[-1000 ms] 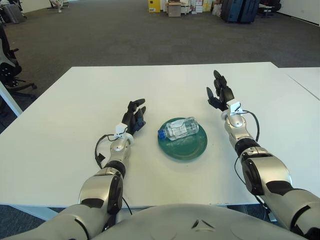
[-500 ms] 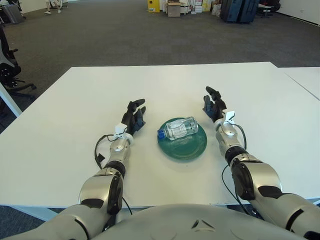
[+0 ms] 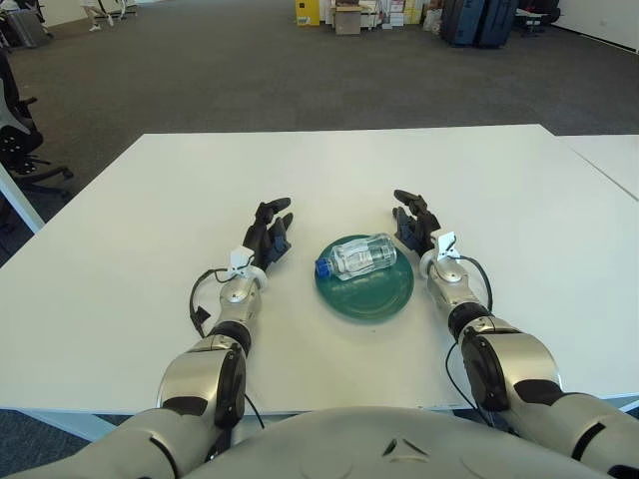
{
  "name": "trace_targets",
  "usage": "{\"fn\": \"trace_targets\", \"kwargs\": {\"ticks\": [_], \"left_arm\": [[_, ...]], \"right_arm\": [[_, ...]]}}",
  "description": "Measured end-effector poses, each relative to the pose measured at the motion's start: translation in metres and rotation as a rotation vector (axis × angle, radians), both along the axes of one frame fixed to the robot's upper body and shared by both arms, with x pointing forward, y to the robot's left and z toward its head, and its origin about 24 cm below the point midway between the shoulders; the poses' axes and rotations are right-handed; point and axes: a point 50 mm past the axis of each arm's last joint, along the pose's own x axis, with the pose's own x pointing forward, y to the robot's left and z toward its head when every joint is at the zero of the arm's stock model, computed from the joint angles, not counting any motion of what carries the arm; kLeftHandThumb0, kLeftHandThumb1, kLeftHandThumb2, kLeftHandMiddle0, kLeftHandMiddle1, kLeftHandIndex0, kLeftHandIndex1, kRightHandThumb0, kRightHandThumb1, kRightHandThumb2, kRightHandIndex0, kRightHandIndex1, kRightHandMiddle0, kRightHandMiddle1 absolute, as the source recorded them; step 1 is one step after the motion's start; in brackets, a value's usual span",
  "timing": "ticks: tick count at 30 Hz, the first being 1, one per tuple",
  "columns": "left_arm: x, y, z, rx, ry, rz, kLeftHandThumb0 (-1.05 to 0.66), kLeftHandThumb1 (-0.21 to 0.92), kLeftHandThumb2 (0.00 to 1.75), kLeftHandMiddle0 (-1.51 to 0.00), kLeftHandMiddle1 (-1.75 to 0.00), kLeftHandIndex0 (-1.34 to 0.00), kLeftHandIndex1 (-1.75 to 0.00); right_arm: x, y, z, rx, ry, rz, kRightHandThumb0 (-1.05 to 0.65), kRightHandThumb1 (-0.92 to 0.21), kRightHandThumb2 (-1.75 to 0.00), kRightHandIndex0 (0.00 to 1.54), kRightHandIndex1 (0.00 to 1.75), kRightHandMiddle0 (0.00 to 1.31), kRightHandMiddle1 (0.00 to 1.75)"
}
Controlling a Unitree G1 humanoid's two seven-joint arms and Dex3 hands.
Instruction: Put the bottle into the plate.
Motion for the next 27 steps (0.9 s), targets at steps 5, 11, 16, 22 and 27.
{"fn": "trace_targets", "kwargs": {"ticks": [5,11,16,22,27], "left_arm": [[0.0,0.0,0.0,0.002,0.0,0.001,-0.88,0.92,0.9,-0.54,-0.09,-0.11,-1.05],[0.0,0.001,0.0,0.005,0.004,0.002,-0.9,0.92,0.91,-0.51,-0.08,-0.09,-1.04],[0.0,0.002,-0.001,0.008,0.01,0.002,-0.91,0.92,0.92,-0.49,-0.07,-0.1,-1.04],[0.001,0.002,-0.001,0.012,0.014,0.002,-0.93,0.92,0.92,-0.48,-0.07,-0.07,-1.03],[0.001,0.002,-0.001,0.015,0.015,0.003,-0.93,0.92,0.91,-0.49,-0.07,-0.08,-1.03]], "right_arm": [[-0.009,0.0,-0.004,-0.009,-0.025,0.014,-0.74,-0.92,-0.84,0.29,0.04,0.0,0.7],[-0.013,0.001,-0.006,-0.017,-0.036,0.027,-0.78,-0.92,-0.84,0.29,0.04,0.0,0.69],[-0.016,0.001,-0.01,-0.037,-0.02,0.044,-0.81,-0.92,-0.86,0.29,0.03,0.0,0.65],[-0.017,0.0,-0.011,-0.058,-0.02,0.052,-0.82,-0.92,-0.87,0.28,0.02,0.0,0.61],[-0.019,-0.002,-0.012,-0.063,-0.016,0.048,-0.8,-0.92,-0.87,0.28,0.02,0.0,0.61]]}}
